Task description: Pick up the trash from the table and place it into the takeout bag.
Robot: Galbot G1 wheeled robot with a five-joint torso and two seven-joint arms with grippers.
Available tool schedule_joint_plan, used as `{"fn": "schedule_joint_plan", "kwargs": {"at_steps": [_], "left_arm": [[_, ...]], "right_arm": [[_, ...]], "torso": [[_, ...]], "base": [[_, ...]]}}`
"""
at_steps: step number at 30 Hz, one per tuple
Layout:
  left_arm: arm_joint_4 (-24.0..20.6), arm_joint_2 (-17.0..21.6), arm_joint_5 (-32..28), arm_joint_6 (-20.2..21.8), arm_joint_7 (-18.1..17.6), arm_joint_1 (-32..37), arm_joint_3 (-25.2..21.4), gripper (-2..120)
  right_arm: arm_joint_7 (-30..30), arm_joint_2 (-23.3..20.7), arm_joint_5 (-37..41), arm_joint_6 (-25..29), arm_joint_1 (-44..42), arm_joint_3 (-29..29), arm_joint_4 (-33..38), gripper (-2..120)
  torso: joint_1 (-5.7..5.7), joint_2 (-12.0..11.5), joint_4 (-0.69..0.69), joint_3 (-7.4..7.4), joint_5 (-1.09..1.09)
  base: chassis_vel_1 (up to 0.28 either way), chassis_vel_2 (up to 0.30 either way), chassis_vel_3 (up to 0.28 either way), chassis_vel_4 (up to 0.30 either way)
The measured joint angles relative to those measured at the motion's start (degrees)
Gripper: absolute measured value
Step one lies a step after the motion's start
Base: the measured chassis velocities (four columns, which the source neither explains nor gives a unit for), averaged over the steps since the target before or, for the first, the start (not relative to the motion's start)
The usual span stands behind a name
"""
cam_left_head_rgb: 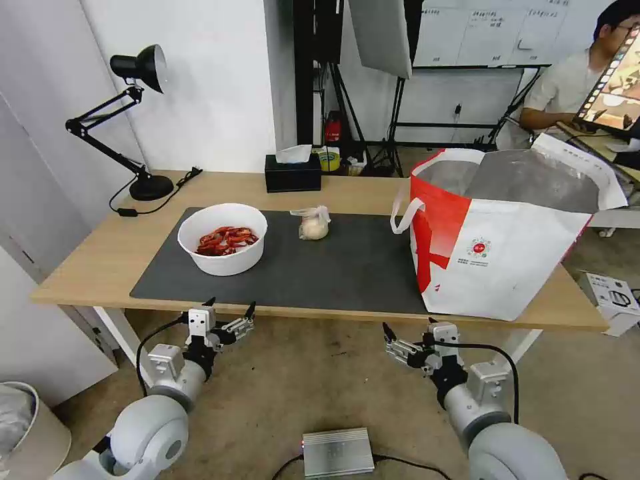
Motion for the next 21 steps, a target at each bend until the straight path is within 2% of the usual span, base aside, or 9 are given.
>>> {"fn": "schedule_joint_plan", "kwargs": {"at_steps": [21], "left_arm": [[-0.06, -0.06, 0.10, 0.04, -0.13, -0.01, 0.18, 100]], "right_arm": [[-0.60, -0.20, 0.39, -0.18, 1.98, -0.86, -0.40, 100]], "torso": [[0.00, 0.00, 0.00, 0.00, 0.00]], "base": [[0.000, 0.000, 0.000, 0.000]]}}
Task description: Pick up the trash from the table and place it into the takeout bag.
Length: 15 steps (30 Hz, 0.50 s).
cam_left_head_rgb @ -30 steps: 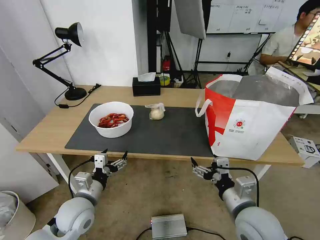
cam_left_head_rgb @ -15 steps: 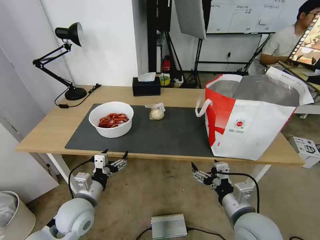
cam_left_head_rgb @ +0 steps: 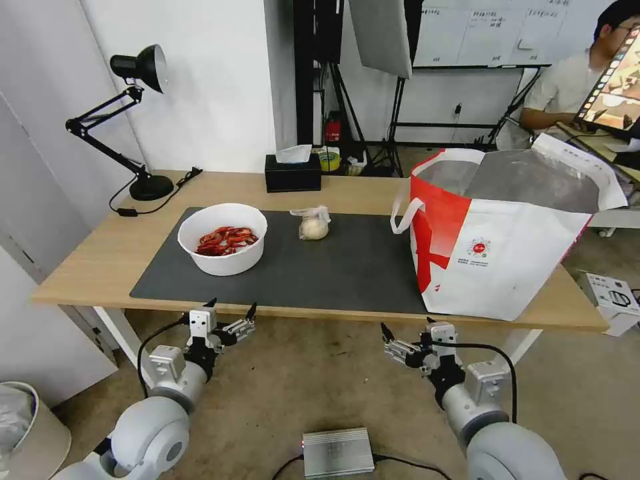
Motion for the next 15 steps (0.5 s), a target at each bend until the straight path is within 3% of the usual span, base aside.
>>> {"fn": "schedule_joint_plan", "kwargs": {"at_steps": [15], "left_arm": [[-0.22, -0.72, 0.56, -0.01, -0.17, 0.76, -0.31, 100]], "right_arm": [[-6.01, -2.85, 6.08, 3.52, 10.59, -1.28, -3.17, 100]], "torso": [[0.00, 0.00, 0.00, 0.00, 0.00]], "base": [[0.000, 0.000, 0.000, 0.000]]}}
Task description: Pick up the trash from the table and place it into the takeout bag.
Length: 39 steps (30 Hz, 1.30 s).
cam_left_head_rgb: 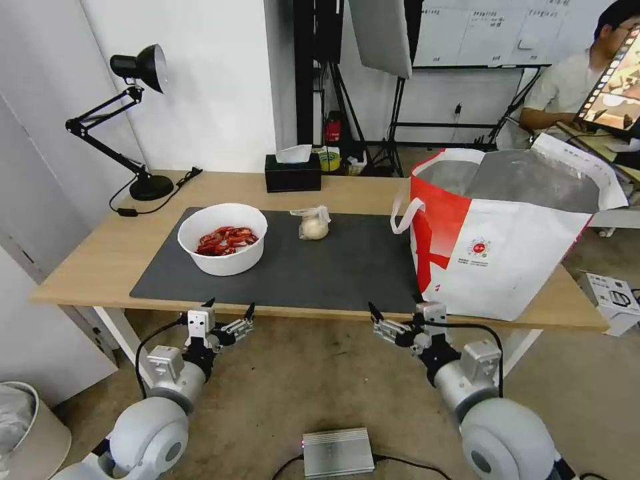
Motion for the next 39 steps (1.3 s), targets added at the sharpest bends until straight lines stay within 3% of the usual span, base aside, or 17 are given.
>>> {"fn": "schedule_joint_plan", "kwargs": {"at_steps": [13, 25, 39], "left_arm": [[0.61, -0.68, 0.31, 0.06, -0.06, -0.21, 0.52, 100], [0.56, -0.88, 0.50, 0.21, -0.23, 0.13, 0.08, 100], [0.87, -0.97, 0.60, 0.14, -0.28, 1.06, -1.10, 100]], "right_arm": [[-4.17, -2.25, 4.99, 1.87, 9.85, -1.96, -7.11, 100], [-3.80, -2.10, 6.60, 1.05, 24.50, -8.48, -16.40, 100], [-3.10, 2.20, 8.63, -1.20, 38.04, -15.74, -28.12, 100]], "torso": [[0.01, 0.00, 0.00, 0.00, 0.00], [0.01, 0.00, 0.00, 0.00, -0.01], [0.01, 0.00, 0.00, 0.00, -0.01]], "base": [[0.000, 0.000, 0.000, 0.000], [0.000, 0.000, 0.000, 0.000], [0.000, 0.000, 0.000, 0.000]]}}
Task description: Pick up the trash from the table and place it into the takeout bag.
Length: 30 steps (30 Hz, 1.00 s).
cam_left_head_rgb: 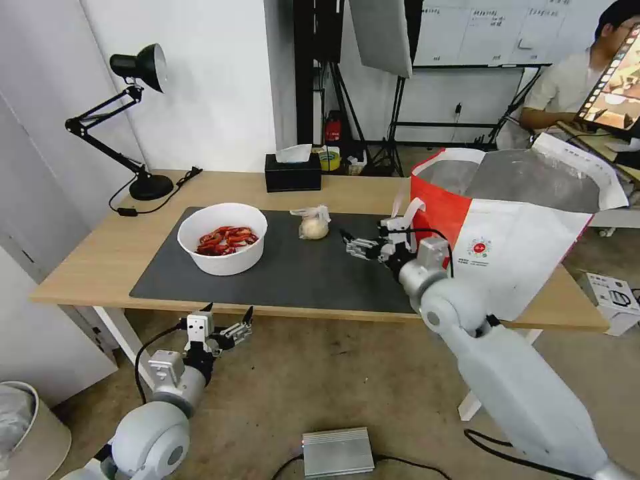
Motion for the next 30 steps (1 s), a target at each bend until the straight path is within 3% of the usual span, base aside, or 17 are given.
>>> {"fn": "schedule_joint_plan", "kwargs": {"at_steps": [10, 23, 30], "left_arm": [[0.41, -0.66, 0.08, -0.11, -0.02, 0.81, -0.53, 100], [0.29, -1.34, 0.48, -0.26, 0.03, 2.07, -1.62, 100], [0.05, -1.70, 0.67, -0.42, 0.10, 2.60, -1.98, 100]], "right_arm": [[1.85, 4.77, -0.49, -1.44, 10.20, -5.53, -11.34, 100], [4.07, 10.17, -2.47, -3.53, 14.25, -8.19, -18.99, 100], [6.68, 15.43, -4.17, -6.71, 17.45, -9.10, -25.15, 100]], "torso": [[0.00, 0.00, 0.01, 0.00, 0.00], [-0.01, 0.00, 0.01, 0.00, 0.00], [0.00, 0.00, 0.00, 0.00, 0.00]], "base": [[0.000, 0.000, 0.000, 0.000], [0.000, 0.000, 0.000, 0.000], [0.000, 0.000, 0.000, 0.000]]}}
